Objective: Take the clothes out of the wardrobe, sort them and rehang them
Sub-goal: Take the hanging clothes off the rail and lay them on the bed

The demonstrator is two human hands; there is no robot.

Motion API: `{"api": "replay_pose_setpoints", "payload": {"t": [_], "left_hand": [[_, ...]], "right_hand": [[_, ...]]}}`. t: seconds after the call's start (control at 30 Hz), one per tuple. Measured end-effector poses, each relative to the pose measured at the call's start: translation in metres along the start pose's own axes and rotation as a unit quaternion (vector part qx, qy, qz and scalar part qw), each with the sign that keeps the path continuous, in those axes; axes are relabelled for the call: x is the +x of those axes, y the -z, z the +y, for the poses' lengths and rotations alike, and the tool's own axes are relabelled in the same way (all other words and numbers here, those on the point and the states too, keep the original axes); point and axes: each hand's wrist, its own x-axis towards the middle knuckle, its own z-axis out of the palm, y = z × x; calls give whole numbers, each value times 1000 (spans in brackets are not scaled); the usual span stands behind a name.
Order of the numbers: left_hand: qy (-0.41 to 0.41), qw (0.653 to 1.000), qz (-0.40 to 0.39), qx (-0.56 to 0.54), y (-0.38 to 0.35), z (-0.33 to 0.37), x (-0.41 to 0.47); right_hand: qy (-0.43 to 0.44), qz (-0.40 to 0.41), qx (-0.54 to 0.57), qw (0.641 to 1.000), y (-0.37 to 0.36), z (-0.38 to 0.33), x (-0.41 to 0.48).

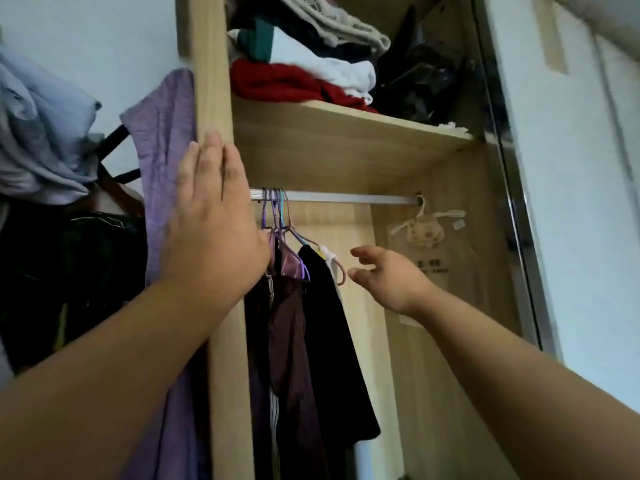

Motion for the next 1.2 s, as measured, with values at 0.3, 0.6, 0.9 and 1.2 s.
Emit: {"api": "replay_pose_setpoints", "payload": {"t": [0.3,0.6,0.9,1.2], "left_hand": [[1,995,90,37,-5,8,-2],[40,994,72,66,-2,13,-3],[42,992,73,94,-1,13,-2],[38,992,54,104,0,16,-1]], "right_hand": [[-2,-65,128,990,-36,15,94],[-25,-45,91,995,-46,42,137],[-92,-1,39,995,-35,48,156],[-63,42,-29,997,22,49,135]]}}
